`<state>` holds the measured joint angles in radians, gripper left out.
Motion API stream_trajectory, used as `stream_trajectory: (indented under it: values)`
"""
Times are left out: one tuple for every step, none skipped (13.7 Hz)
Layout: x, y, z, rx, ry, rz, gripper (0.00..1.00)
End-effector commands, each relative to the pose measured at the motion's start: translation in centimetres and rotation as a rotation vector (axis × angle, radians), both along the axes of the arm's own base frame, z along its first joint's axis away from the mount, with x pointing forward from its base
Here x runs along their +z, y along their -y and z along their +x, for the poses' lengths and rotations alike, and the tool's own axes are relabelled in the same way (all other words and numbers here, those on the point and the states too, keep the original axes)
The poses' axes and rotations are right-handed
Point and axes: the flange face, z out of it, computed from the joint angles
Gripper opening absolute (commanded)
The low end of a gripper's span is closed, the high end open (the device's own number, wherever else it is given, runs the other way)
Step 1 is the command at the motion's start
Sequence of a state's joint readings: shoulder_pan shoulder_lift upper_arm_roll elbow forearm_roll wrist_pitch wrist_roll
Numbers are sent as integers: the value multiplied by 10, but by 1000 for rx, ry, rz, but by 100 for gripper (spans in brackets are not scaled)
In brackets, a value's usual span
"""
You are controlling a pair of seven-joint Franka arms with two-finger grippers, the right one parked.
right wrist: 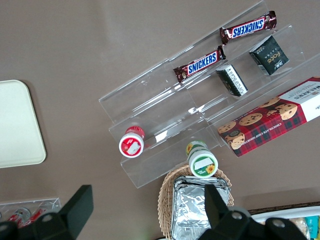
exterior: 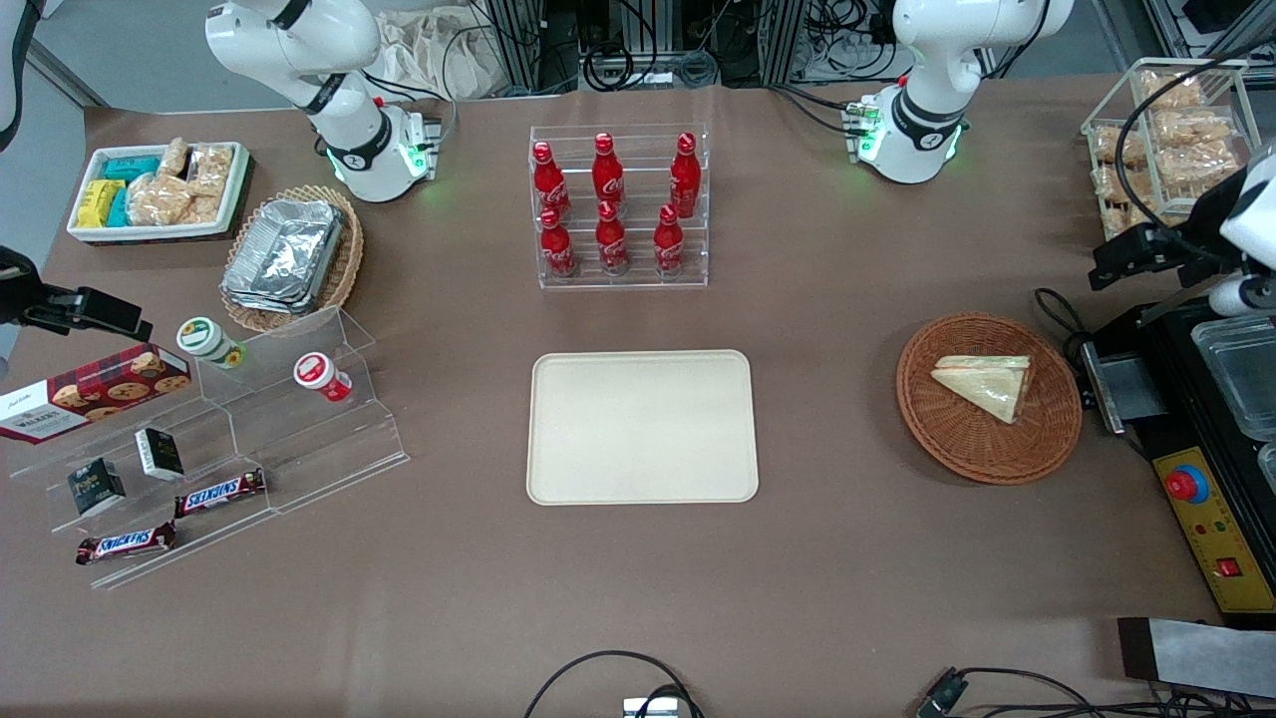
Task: Place sandwich from basket to tray
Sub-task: 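Move the open left gripper over the wrapped sandwich in the basket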
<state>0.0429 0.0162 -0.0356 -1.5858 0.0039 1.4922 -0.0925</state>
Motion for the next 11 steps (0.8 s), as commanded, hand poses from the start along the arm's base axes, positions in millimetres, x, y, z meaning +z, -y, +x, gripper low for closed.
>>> stream_trajectory:
  values:
    - [-29, -2, 7, 82, -37, 29, 100]
    - [-38, -2, 7, 136, -41, 35, 100]
    - [-47, -6, 9, 212, -31, 40, 100]
    - [-60, -10, 10, 275, -30, 40, 100]
    - [-70, -11, 10, 309, -26, 38, 100]
    - [-83, -15, 10, 355, -19, 40, 100]
    - [-95, -21, 10, 417, -8, 45, 100]
    - [-111, -24, 7, 456, -2, 48, 100]
    - [-124, -25, 3, 464, 10, 46, 100]
    - [-141, -28, -3, 484, 20, 44, 100]
    - [-156, -32, -9, 523, 35, 42, 100]
